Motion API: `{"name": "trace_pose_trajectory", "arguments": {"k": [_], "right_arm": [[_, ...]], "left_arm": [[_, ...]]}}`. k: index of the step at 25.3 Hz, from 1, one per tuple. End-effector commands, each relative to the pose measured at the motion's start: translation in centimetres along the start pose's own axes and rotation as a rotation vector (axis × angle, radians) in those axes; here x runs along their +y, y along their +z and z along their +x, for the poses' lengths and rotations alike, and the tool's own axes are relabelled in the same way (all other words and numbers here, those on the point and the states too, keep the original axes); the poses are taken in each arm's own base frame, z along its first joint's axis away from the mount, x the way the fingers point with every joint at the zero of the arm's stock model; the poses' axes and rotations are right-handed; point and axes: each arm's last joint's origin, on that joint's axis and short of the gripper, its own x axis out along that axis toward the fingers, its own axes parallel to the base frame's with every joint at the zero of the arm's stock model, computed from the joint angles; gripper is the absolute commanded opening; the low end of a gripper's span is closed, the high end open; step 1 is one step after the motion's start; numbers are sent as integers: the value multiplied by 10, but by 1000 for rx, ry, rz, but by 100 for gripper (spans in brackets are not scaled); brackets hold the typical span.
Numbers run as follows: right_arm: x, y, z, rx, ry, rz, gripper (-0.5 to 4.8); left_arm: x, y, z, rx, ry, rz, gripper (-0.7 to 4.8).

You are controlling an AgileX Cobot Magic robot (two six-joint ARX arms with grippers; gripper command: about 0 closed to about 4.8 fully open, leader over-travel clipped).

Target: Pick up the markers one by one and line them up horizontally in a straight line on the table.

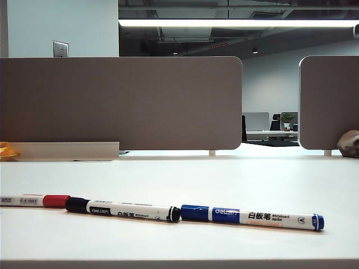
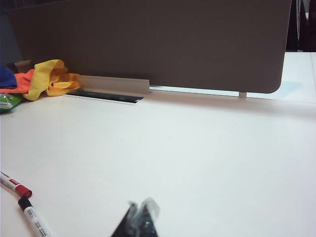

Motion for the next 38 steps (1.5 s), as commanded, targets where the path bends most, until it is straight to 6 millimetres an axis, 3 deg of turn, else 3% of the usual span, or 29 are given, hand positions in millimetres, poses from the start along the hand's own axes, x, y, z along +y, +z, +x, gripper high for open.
{"name": "trace_pose_trajectory", "arguments": {"k": [1,7,20,27,32,38], "right_arm": [[1,-5,3,-46,26,3,-6],[1,-26,8,-46,71,3,-6],[-1,-40,9,57,56,-102,-6],[-6,-42,9,70,-66,-110,-6],[0,-42,9,83,161,-32,-6],[1,-43,8,93,209,-25,-6]], "left_arm": [[1,-8,1,16,3,-9,-6],[1,-23,2,61,3,18,-6],[5,-28,2,118,131,91,-6],[5,-27,2,112,133,132,-6],[0,-24,2,68,-31,77,-6],[-1,-24,2,68,-70,75,-5]]}}
